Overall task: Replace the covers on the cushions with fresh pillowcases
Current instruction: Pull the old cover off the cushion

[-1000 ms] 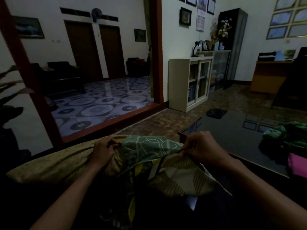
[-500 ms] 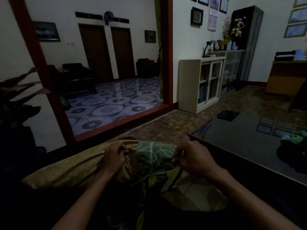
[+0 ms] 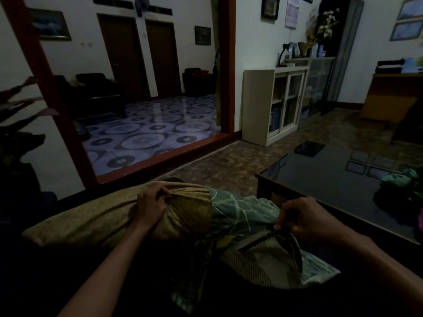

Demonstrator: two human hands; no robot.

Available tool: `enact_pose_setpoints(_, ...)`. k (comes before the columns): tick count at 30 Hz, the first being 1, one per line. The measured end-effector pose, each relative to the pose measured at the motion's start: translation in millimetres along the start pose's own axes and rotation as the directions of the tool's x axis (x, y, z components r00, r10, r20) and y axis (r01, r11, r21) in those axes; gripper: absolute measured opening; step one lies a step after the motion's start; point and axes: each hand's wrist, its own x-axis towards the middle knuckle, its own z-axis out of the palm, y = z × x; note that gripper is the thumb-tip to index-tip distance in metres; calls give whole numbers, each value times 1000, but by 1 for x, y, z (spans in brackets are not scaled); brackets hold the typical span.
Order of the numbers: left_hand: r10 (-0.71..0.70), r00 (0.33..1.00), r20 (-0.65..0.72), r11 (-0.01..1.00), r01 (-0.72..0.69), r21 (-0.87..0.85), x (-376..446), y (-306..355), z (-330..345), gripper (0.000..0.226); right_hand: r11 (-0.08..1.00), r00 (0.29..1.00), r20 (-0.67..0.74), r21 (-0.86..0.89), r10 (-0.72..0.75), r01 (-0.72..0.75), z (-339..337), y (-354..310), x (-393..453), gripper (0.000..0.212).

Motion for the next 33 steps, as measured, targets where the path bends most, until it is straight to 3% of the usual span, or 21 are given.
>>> enact_pose_setpoints(3, -43, 995, 85, 999, 44, -7, -2, 1, -3, 27, 998, 995, 90, -52, 50, -45, -4, 13, -4, 27)
enact_pose_setpoints(5, -145, 958, 246, 986, 162, -48, 5, 1, -13, 27, 998, 983, 174, -40, 64, -58, -6, 10, 0, 16)
enact_pose_setpoints(6, -184, 906, 380, 978, 207, -20, 14, 0, -21, 26, 997, 976, 206, -34, 77, -71, -7, 7, 4, 10)
enact_pose_setpoints(8, -217, 683, 697, 975, 187, 120, 32, 2, -41, 14, 993, 966, 227, -33, 120, -115, -6, -1, 14, 18)
enact_pose_setpoints(9, -224, 545, 808, 974, 158, 164, 39, 9, -51, 22, 991, 968, 216, -9, 131, -132, -3, -3, 19, 27)
enact_pose_setpoints(10, -229, 433, 872, 972, 155, 178, 43, 14, -57, 36, 991, 975, 180, 28, 127, -134, 3, -4, 24, 36)
enact_pose_setpoints(11, -222, 377, 899, 968, 193, 158, 46, 20, -58, 42, 990, 984, 126, 48, 123, -129, 12, -5, 30, 41)
enact_pose_setpoints(13, -211, 426, 880, 943, 324, 69, 43, 33, -47, 23, 993, 993, 19, 29, 118, -118, 34, -5, 39, 49)
enact_pose_setpoints(16, -267, 713, 648, 960, 252, 119, 31, 32, -7, 12, 983, 983, -9, -22, 181, -181, 72, -3, 48, 55)
enact_pose_setpoints(20, -244, 797, 553, 963, 130, 237, 2, 21, 32, 26, 987, 986, -49, -15, 161, -162, 107, 8, 51, 13)
enact_pose_setpoints(23, -257, 869, 422, 952, 153, 263, -10, 25, 37, 18, 986, 987, -8, -34, 163, -163, 109, 15, 54, 17)
enact_pose_setpoints(25, -250, 866, 433, 955, 146, 260, -10, 25, 29, 22, 986, 986, 71, -82, 154, -148, 102, 17, 54, 19)
enact_pose_setpoints(27, -231, 797, 558, 963, 107, 246, -1, 24, 11, 25, 978, 982, 98, -148, 160, -144, 86, 18, 55, 21)
enact_pose_setpoints(29, -210, 688, 694, 962, 17, 274, 13, 27, -6, 25, 978, 985, 1, -117, 171, -170, 71, 15, 59, 20)
enact_pose_setpoints(31, -197, 612, 766, 952, -68, 299, 22, 36, -14, 23, 987, 968, -193, 6, 158, -160, 66, 7, 72, 18)
enact_pose_setpoints(33, -189, 557, 809, 948, -112, 298, 26, 46, -15, 20, 991, 954, -269, 61, 134, -122, 75, -5, 92, 33)
